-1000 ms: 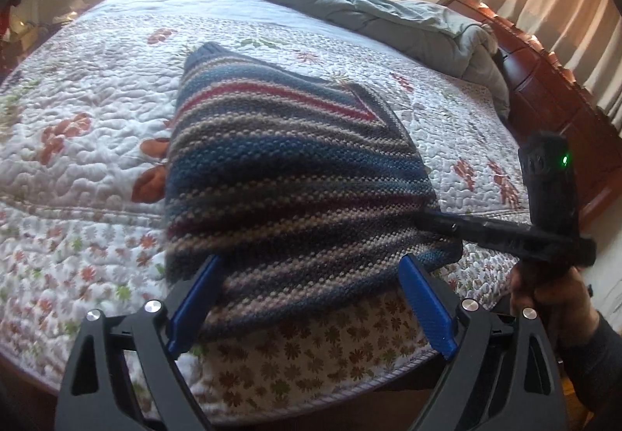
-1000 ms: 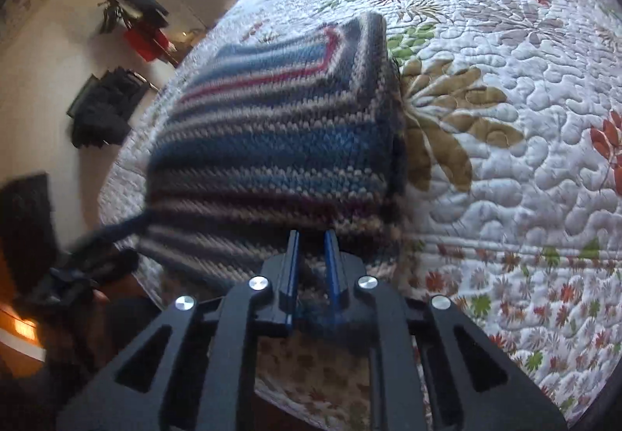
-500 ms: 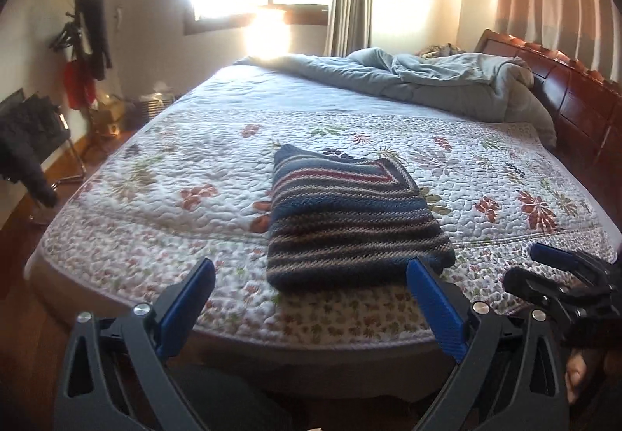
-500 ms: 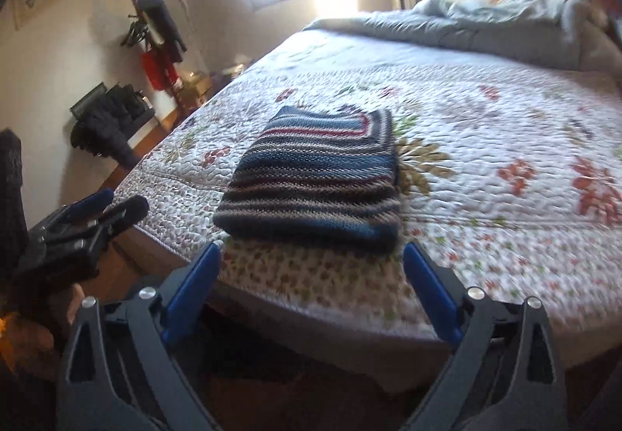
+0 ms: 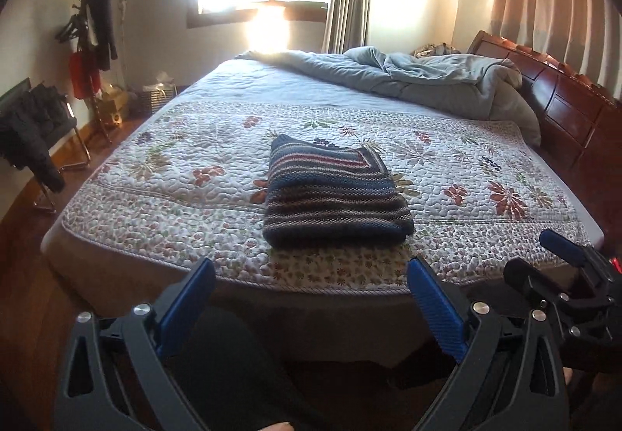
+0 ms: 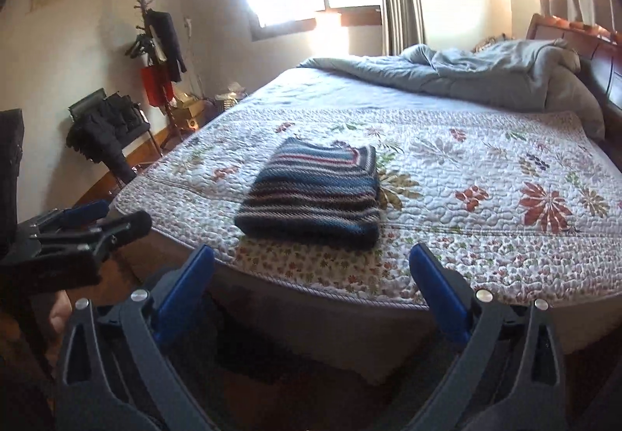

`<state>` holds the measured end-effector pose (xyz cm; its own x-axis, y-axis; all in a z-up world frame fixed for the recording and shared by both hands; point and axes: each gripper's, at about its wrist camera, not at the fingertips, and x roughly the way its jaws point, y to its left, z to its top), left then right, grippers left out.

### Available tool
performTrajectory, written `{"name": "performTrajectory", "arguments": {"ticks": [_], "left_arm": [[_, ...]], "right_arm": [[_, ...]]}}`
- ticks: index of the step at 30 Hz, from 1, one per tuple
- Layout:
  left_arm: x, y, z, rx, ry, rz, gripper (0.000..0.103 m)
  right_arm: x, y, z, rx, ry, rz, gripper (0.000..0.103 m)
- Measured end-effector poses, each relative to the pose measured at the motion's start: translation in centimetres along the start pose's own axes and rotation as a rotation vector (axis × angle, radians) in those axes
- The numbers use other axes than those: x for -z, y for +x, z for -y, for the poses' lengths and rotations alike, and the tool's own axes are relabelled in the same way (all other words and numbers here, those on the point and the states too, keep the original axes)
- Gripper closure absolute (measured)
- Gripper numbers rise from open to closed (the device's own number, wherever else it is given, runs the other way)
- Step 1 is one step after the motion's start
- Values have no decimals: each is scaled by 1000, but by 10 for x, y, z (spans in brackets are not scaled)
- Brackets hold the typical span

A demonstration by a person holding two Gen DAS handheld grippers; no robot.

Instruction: Fold small clothes

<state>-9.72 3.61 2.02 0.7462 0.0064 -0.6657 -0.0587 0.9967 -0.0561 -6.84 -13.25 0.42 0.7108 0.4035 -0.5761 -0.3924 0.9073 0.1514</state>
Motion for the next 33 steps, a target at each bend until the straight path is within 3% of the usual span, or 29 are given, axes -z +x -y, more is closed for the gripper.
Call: {"name": "performTrajectory", "arguments": {"ticks": [6, 13, 33], "left_arm": [[4, -23, -1, -33, -12, 17, 4], [3, -35, -9, -59, -29, 35, 4], [10, -31, -7, -53, -31, 44, 4]], "right_arm": [[-3, -12, -12, 18, -31, 28, 3], [2, -10, -9, 24, -25, -4, 3], [10, 2, -7, 32, -5, -41, 3]]}}
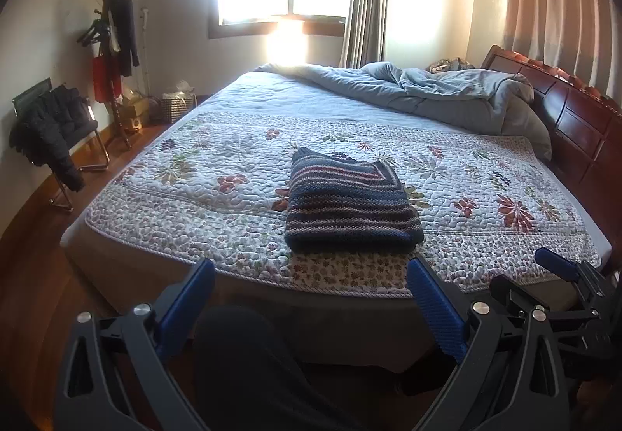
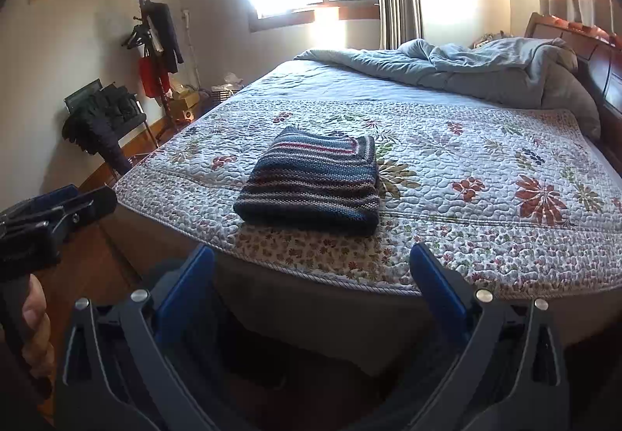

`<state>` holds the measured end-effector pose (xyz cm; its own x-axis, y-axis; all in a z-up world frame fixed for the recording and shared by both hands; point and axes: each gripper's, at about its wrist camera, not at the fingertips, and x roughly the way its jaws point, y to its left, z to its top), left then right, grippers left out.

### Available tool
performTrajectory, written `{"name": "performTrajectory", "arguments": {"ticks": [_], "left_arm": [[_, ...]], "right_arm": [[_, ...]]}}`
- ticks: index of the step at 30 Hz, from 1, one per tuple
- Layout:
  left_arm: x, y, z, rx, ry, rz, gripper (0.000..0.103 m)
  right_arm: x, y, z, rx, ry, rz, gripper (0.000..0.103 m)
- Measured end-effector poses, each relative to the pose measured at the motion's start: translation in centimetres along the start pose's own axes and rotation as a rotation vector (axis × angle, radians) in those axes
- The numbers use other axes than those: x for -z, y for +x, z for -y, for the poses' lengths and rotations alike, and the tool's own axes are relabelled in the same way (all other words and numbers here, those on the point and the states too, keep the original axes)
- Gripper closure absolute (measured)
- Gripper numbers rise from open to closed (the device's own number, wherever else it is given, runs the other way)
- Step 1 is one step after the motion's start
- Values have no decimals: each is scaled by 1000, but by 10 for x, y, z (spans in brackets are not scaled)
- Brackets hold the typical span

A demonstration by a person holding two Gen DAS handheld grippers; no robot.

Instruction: Fold small clothes

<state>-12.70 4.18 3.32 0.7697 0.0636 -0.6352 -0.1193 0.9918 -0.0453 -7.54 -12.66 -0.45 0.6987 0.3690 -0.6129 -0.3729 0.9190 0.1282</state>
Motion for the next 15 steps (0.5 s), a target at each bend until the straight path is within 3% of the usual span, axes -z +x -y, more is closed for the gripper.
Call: {"name": "performTrajectory", "arguments": {"ticks": [15], "left_arm": [[5, 18, 1, -7, -6, -33, 4]], "right_arm": [[-5, 12, 7, -3, 13, -3, 3]]}}
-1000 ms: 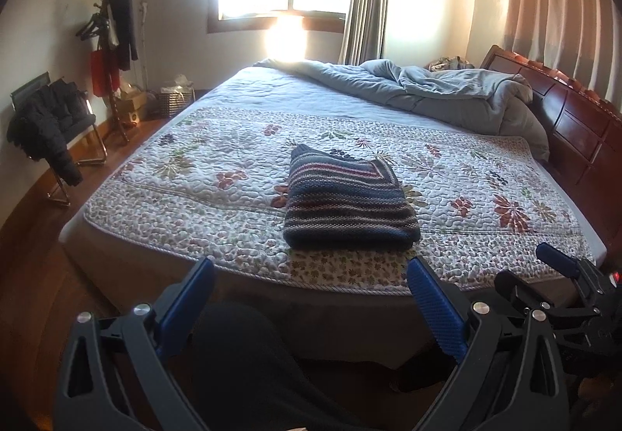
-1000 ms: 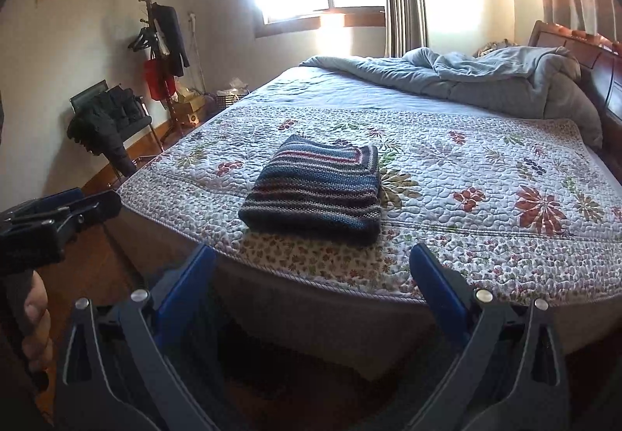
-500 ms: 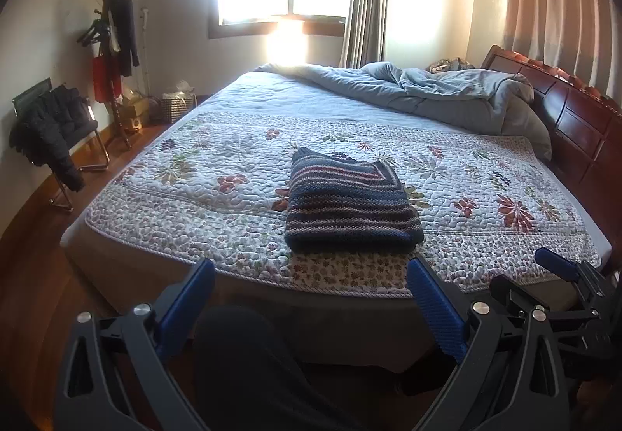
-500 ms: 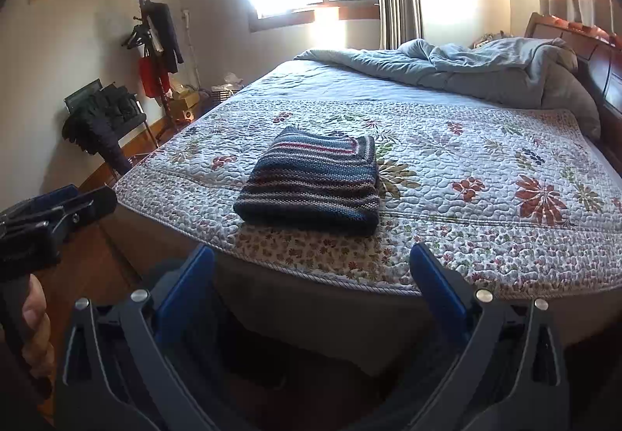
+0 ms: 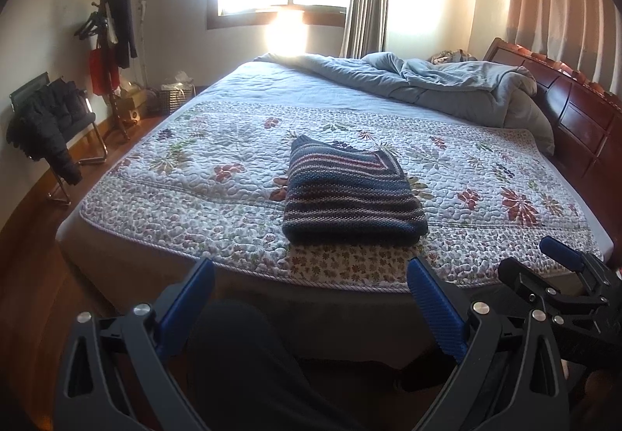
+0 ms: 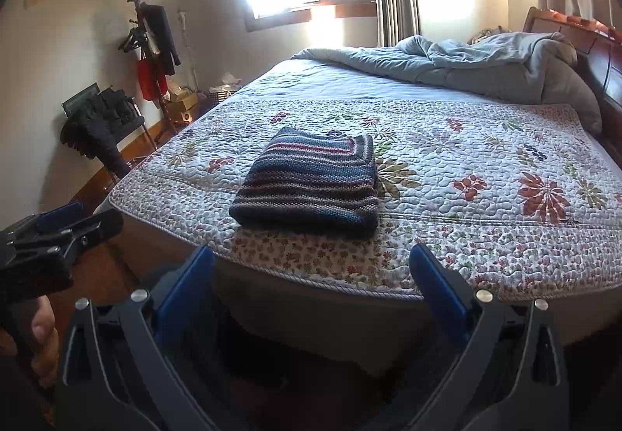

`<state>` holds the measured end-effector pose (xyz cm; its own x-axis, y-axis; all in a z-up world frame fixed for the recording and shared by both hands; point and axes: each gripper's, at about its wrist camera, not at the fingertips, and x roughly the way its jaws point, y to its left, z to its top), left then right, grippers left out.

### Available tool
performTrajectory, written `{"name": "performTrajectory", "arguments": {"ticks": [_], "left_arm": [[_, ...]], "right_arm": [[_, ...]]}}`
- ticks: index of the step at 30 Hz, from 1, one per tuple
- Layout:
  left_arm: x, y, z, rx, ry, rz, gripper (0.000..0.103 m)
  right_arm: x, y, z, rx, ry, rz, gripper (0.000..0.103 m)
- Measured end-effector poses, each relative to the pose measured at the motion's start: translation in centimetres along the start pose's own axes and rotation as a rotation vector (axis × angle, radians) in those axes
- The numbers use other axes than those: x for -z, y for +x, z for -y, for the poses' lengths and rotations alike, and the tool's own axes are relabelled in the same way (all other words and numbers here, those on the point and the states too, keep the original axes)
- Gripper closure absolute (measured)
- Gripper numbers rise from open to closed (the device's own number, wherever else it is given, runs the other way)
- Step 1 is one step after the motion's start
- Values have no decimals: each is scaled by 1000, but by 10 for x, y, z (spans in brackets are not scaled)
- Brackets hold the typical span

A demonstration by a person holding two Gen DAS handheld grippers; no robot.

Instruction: Fold small clothes

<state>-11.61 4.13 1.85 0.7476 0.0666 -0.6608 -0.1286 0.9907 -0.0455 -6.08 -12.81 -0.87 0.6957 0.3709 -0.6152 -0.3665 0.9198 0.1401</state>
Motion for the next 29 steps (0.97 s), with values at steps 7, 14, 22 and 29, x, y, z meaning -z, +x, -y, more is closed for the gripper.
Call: {"name": "performTrajectory", "arguments": {"ticks": [7, 14, 22, 29], "left_arm": [[-2, 8, 1, -9, 2, -10, 4], [-2, 12, 1, -7, -1, -18, 4], [-2, 12, 3, -4, 6, -21, 4], [-3, 12, 0, -3, -4, -25, 4]], "right_arm": [[-3, 8, -1, -3, -4, -4, 3], [-3, 13, 2, -1, 1, -13, 3], [-3, 13, 3, -2, 2, -11, 3], [-3, 11, 2, -1, -1, -6, 3]]}}
